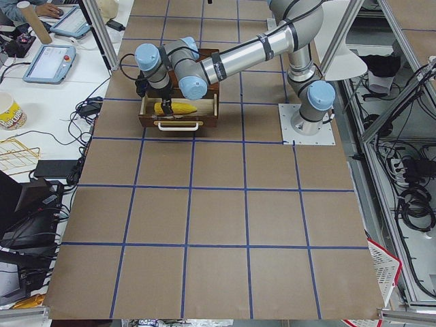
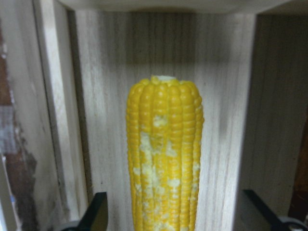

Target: Open drawer and put corn inside

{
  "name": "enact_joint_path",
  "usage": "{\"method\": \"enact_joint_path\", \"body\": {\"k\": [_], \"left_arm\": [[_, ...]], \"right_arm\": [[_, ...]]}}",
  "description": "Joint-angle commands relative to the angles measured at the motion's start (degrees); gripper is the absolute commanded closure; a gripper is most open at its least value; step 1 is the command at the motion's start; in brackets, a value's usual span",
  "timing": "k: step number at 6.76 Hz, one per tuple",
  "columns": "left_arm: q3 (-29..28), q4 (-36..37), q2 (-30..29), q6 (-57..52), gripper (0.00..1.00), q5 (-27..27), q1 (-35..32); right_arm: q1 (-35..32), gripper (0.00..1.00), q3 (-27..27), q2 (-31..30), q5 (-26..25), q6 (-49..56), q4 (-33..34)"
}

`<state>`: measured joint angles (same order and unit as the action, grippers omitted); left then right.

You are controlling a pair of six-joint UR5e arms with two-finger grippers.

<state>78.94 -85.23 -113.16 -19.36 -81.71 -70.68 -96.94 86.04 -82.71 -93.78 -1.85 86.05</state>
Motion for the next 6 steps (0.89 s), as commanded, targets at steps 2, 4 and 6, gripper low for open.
{"method": "enact_joint_path", "body": {"k": [2,4,6], "left_arm": [[-4.7,-6.7,4.5,0.5,0.00,-3.5,-2.3],[-4.1,-7.1,7.3,8.3,0.00,-3.5,-6.3],[-2.5,-7.4,9.9,14.3,0.00,-5.3,-11.6]], "right_arm": [[0.0,0.00,0.0,0.0,0.0,0.0,0.0],[0.0,0.00,0.0,0.0,0.0,0.0,0.0],[0.0,0.00,0.0,0.0,0.0,0.0,0.0]]}}
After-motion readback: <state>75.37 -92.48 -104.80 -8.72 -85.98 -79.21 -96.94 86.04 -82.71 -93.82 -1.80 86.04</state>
